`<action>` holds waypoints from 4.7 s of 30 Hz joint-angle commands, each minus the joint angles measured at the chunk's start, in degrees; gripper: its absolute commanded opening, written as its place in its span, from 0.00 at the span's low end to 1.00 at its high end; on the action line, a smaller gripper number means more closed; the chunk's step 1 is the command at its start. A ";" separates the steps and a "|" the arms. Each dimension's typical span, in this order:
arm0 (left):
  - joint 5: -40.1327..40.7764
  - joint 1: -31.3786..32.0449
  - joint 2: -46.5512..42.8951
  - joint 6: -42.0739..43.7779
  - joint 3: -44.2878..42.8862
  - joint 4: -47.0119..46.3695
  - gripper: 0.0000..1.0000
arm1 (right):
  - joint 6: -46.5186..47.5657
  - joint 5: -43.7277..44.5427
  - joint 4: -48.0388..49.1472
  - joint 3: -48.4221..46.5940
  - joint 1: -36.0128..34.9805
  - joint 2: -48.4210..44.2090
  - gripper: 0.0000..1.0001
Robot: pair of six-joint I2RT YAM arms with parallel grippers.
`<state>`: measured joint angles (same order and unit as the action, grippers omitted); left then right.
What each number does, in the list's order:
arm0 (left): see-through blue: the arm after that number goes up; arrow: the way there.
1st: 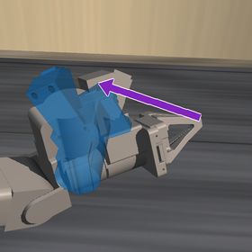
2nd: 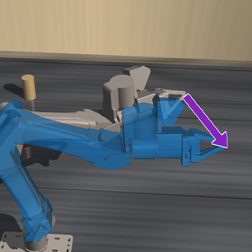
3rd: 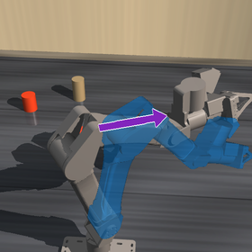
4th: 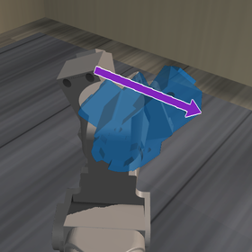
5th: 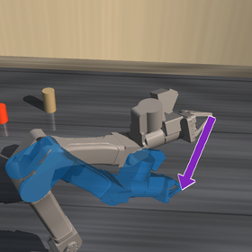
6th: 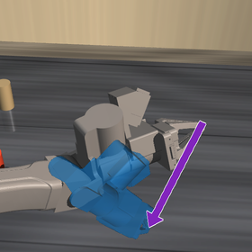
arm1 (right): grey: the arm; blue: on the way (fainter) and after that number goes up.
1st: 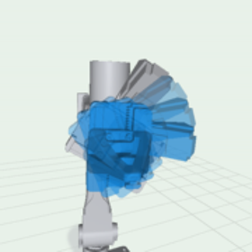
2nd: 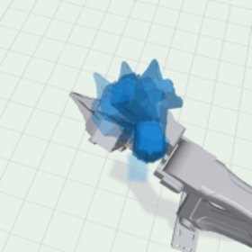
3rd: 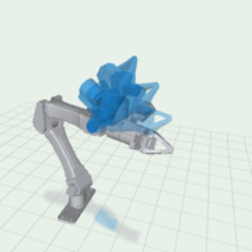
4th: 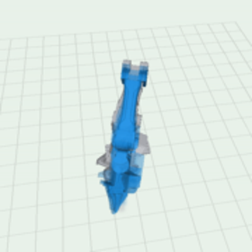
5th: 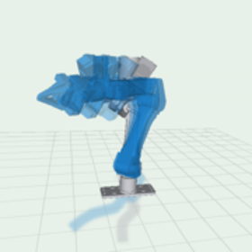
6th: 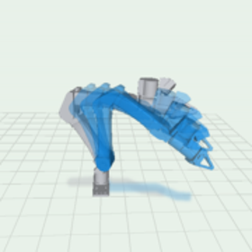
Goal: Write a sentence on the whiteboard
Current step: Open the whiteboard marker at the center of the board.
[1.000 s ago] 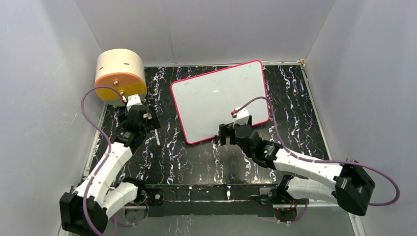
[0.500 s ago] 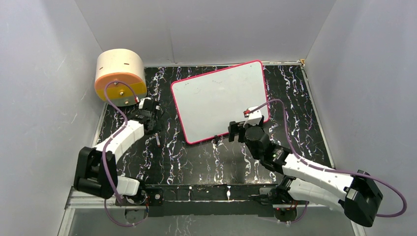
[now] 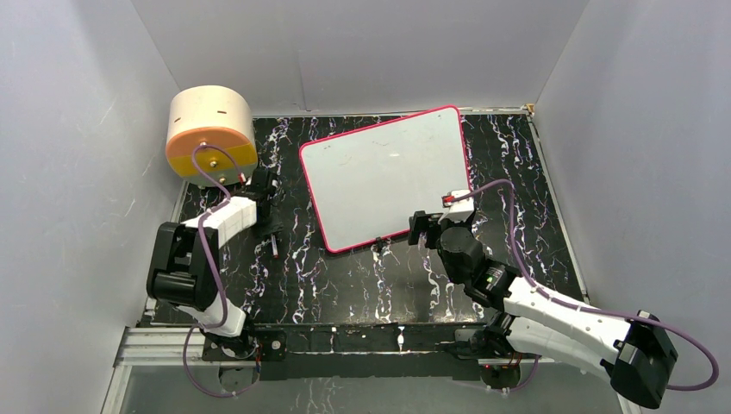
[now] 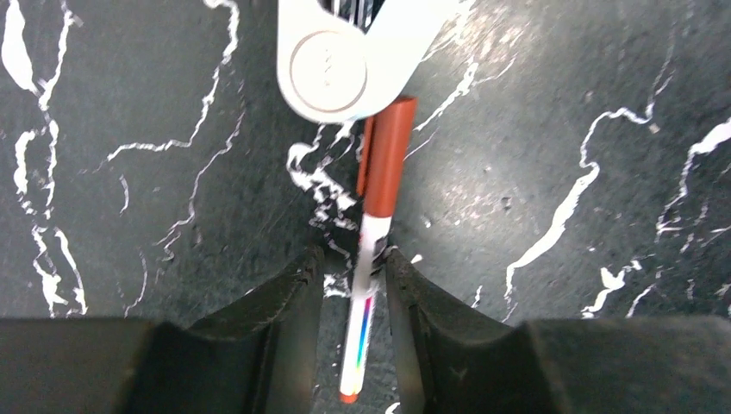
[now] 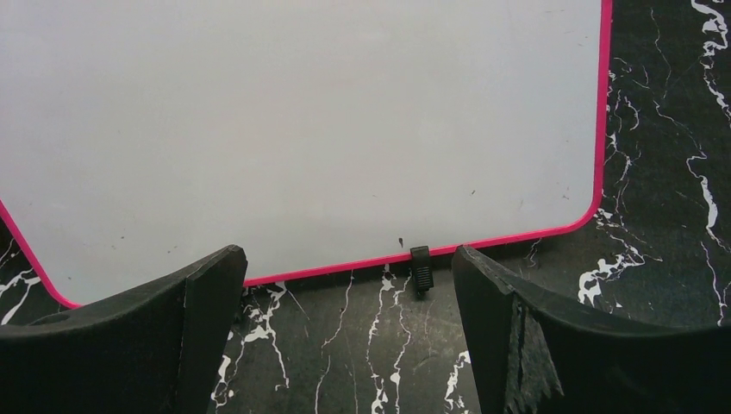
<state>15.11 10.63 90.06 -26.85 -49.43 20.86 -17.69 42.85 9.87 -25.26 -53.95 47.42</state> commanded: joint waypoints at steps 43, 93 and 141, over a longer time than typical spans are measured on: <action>-26.82 0.26 -49.42 -19.02 13.97 -27.88 0.00 | 3.86 -29.16 16.26 -3.47 0.30 -1.35 0.99; -0.97 29.49 -33.90 -42.87 18.67 -64.13 0.00 | -5.48 -32.05 68.73 -7.04 0.32 31.90 0.59; 9.23 34.45 -39.58 -33.22 18.94 -48.25 0.48 | -8.32 -38.40 67.15 -3.62 1.05 29.82 0.00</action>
<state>20.69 44.82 53.69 -67.59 -26.44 -38.09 -26.79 6.70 76.47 -29.32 -53.21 80.27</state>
